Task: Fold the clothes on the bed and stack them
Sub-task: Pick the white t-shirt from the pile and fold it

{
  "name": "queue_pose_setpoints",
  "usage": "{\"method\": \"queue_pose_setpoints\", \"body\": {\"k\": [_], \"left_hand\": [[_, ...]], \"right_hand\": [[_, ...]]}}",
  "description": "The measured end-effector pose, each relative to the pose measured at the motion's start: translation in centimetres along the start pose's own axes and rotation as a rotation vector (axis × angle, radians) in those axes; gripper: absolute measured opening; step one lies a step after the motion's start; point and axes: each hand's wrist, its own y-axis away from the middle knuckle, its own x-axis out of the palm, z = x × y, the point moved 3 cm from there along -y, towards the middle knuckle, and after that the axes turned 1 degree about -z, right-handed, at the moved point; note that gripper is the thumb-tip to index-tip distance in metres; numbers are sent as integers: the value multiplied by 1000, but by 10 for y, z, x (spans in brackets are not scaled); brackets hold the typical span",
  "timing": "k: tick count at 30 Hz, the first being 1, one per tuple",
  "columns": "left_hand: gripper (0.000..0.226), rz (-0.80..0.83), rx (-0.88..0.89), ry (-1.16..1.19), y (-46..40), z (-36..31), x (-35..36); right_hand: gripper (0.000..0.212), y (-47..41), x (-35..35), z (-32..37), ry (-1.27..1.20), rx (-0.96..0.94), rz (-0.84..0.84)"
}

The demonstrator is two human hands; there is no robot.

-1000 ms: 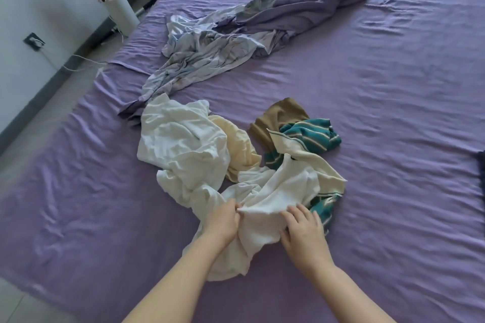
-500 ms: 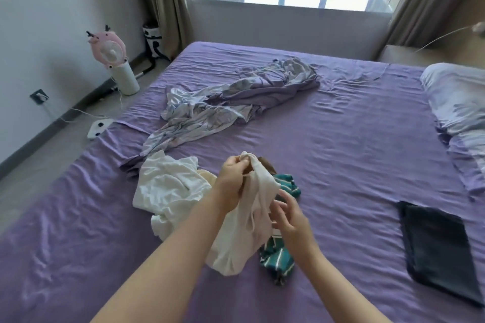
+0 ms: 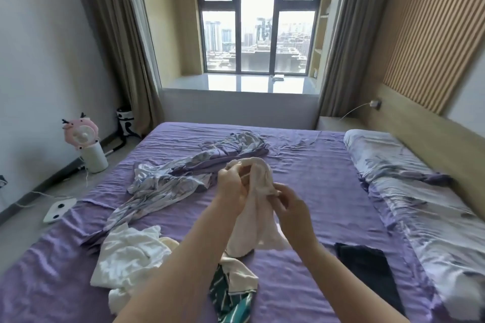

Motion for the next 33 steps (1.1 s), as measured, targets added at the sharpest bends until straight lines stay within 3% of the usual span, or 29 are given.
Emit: {"method": "queue_pose_setpoints", "body": {"k": [2, 6, 9, 11, 12, 14, 17, 19, 22, 24, 27, 30, 33], "left_hand": [[15, 8, 37, -116, 6, 5, 12], [72, 104, 227, -762, 18, 15, 29], [95, 306, 574, -1430, 30, 19, 47], [93, 393, 972, -1787, 42, 19, 63], [88, 429, 1162, -1857, 50, 18, 71], [73, 466, 1451, -1784, 64, 16, 87], [27, 406, 1742, -1584, 76, 13, 108], [10, 413, 1626, -1467, 76, 10, 121], [16, 317, 1110, -1293, 62, 0, 131], [19, 251, 866, -1238, 49, -2, 135], [19, 185, 703, -1155, 35, 0, 139], [31, 117, 594, -1002, 26, 1, 143], [32, 84, 527, -1016, 19, 1, 144]], "right_hand": [[18, -15, -24, 9, -120, 31, 9], [18, -38, -63, 29, -291, 62, 84], [11, -47, -83, 35, -394, 111, 195], [12, -51, -95, 36, -486, 164, 235], [12, -53, -101, 37, -522, 202, 244], [15, -55, -113, 37, -587, 266, 266], [21, -60, -132, 33, -740, 302, 306], [24, -62, -145, 32, -753, 285, 342], [32, -57, -164, 33, -514, 234, 384], [43, -50, -176, 36, -351, 171, 411], [58, -40, -189, 42, -191, -28, 363], [81, -36, -183, 44, 190, -207, 295], [49, -39, -175, 45, 139, -163, 201]]}}
